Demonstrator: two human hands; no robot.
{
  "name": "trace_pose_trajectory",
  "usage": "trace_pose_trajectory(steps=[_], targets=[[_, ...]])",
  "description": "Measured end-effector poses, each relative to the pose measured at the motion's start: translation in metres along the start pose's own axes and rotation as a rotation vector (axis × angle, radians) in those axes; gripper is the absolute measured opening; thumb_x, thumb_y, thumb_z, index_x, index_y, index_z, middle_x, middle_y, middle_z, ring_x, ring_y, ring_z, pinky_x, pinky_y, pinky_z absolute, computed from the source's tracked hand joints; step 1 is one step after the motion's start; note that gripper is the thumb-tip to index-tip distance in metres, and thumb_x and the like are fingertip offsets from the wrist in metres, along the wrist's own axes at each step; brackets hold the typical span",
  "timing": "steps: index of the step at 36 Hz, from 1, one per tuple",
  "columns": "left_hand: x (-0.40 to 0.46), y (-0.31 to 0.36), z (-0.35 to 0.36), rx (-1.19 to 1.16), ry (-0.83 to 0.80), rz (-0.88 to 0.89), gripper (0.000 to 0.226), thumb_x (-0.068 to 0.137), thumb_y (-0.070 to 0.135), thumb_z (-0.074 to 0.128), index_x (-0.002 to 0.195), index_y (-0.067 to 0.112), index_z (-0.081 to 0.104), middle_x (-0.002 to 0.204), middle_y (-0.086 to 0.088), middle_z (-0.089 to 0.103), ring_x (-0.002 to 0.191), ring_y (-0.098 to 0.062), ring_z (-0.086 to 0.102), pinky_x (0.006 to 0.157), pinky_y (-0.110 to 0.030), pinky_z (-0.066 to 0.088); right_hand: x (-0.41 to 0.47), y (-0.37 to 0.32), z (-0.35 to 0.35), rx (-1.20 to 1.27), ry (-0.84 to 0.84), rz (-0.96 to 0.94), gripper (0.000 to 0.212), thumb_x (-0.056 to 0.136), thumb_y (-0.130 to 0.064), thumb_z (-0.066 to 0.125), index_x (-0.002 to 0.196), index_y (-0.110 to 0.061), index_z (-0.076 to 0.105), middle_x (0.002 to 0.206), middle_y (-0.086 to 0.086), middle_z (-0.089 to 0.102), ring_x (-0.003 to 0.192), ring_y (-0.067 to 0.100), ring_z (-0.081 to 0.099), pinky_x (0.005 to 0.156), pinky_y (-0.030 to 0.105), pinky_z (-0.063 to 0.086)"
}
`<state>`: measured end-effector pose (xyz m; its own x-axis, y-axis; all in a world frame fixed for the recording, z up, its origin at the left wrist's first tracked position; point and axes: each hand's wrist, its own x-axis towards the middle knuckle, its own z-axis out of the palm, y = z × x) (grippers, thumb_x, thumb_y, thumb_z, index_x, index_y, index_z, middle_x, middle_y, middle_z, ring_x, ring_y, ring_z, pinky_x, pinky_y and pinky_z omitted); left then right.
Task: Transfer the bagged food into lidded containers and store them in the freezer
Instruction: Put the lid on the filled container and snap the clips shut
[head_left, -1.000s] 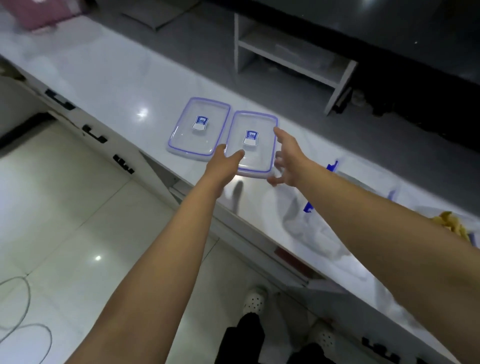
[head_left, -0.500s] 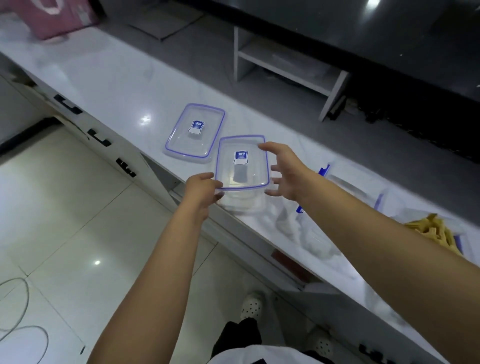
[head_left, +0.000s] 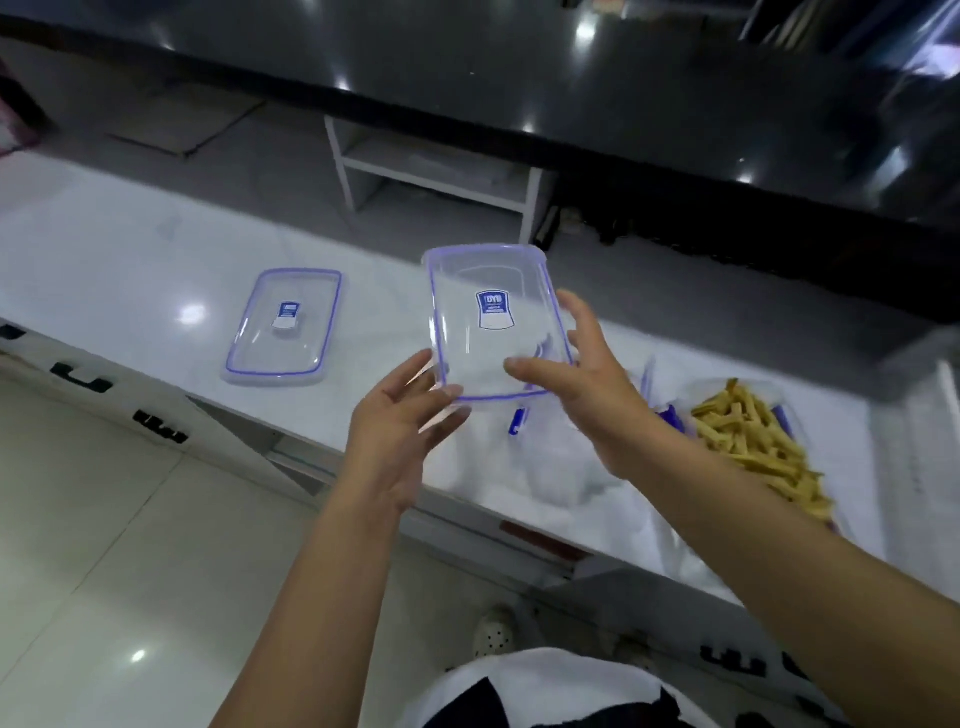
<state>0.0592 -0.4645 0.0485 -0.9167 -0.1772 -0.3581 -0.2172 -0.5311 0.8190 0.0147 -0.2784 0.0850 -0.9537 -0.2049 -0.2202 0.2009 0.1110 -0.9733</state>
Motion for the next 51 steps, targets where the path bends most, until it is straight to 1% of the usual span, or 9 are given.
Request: trace_pose_trajectory(steps=[7,10,14,17,22,28,30,35,51], targets=[[-0.029,-0.024,0.086,0.122,-0.317,0.002,0.062,0.082,-0.004,0.076,0.132,0.028,0.061,0.118,0.000,0.074,0.102,-0.026,0.074,0.077,-0.031,0.061,-0.062,0.009,-0.078,0.081,0.255,-0.024,0.091,0.070,-0.043,0.089,0.141,-0.051,0.033,0.110,-0.030,0.068,0.100,0.006,0.071,0.074,0.030,0.062],[-0.042,-0.042,0.116,0.216,-0.453,0.020,0.060,0.086,-0.003,0.073,0.130,0.037,0.062,0.119,0.009,0.074,0.101,-0.022,0.074,0.077,-0.029,0.060,-0.080,0.007,-0.109,0.009,0.331,-0.018,0.109,0.061,-0.056,0.090,0.148,-0.054,0.023,0.139,-0.012,0.058,0.121,0.019,0.064,0.095,0.047,0.057],[-0.057,-0.068,0.147,0.262,-0.624,-0.008,0.062,0.089,-0.002,0.070,0.127,0.046,0.064,0.121,0.011,0.072,0.105,-0.019,0.073,0.080,-0.028,0.060,-0.097,0.004,-0.142,-0.035,0.439,0.022,0.118,0.052,-0.067,0.089,0.146,-0.062,0.018,0.140,-0.017,0.052,0.113,0.006,0.066,0.078,0.027,0.061],[-0.065,-0.085,0.164,0.320,-0.698,-0.007,0.068,0.089,-0.001,0.070,0.129,0.053,0.060,0.123,0.017,0.070,0.110,-0.014,0.070,0.083,-0.027,0.060,-0.106,0.008,-0.161,-0.052,0.538,0.080,0.124,0.042,-0.073,0.089,0.143,-0.068,0.016,0.156,-0.009,0.035,0.129,0.022,0.054,0.100,0.054,0.050],[-0.072,-0.106,0.176,0.342,-0.759,-0.016,0.073,0.088,0.001,0.073,0.129,0.059,0.056,0.123,0.018,0.069,0.112,-0.007,0.068,0.084,-0.021,0.057,-0.114,0.021,-0.182,-0.076,0.611,0.119,0.131,0.039,-0.075,0.089,0.145,-0.067,0.013,0.158,-0.020,0.019,0.135,0.015,0.036,0.100,0.043,0.039],[-0.062,-0.111,0.171,0.509,-0.866,-0.003,0.070,0.088,0.013,0.075,0.138,0.056,0.049,0.127,0.019,0.066,0.113,-0.006,0.067,0.092,-0.031,0.058,-0.110,0.040,-0.193,-0.143,0.640,0.211,0.126,0.045,-0.068,0.087,0.148,-0.060,0.014,0.152,-0.006,0.028,0.121,0.018,0.049,0.084,0.034,0.049],[-0.052,-0.110,0.162,0.842,-0.821,0.206,0.077,0.087,0.031,0.076,0.139,0.068,0.032,0.140,0.028,0.052,0.128,0.007,0.049,0.106,-0.037,0.050,-0.109,0.048,-0.194,-0.272,0.659,0.257,0.127,0.045,-0.069,0.082,0.148,-0.058,0.009,0.154,-0.002,0.024,0.133,0.030,0.040,0.098,0.052,0.047],[-0.009,-0.122,0.119,1.567,-0.379,0.422,0.111,0.076,0.075,0.064,0.151,0.053,-0.014,0.168,0.004,-0.015,0.154,-0.025,-0.017,0.122,-0.053,-0.003,-0.111,0.063,-0.195,-0.596,0.559,0.363,0.129,0.051,-0.072,0.081,0.150,-0.056,0.000,0.163,-0.001,0.008,0.146,0.037,0.022,0.112,0.063,0.033],[0.055,-0.118,0.095,1.634,-0.190,0.353,0.117,0.068,0.085,0.062,0.157,0.042,0.000,0.169,-0.003,-0.008,0.155,-0.029,-0.007,0.122,-0.055,0.004,-0.121,0.083,-0.196,-0.847,0.488,0.490,0.127,0.060,-0.075,0.078,0.153,-0.049,-0.004,0.166,0.006,0.001,0.147,0.041,0.019,0.111,0.064,0.032]])
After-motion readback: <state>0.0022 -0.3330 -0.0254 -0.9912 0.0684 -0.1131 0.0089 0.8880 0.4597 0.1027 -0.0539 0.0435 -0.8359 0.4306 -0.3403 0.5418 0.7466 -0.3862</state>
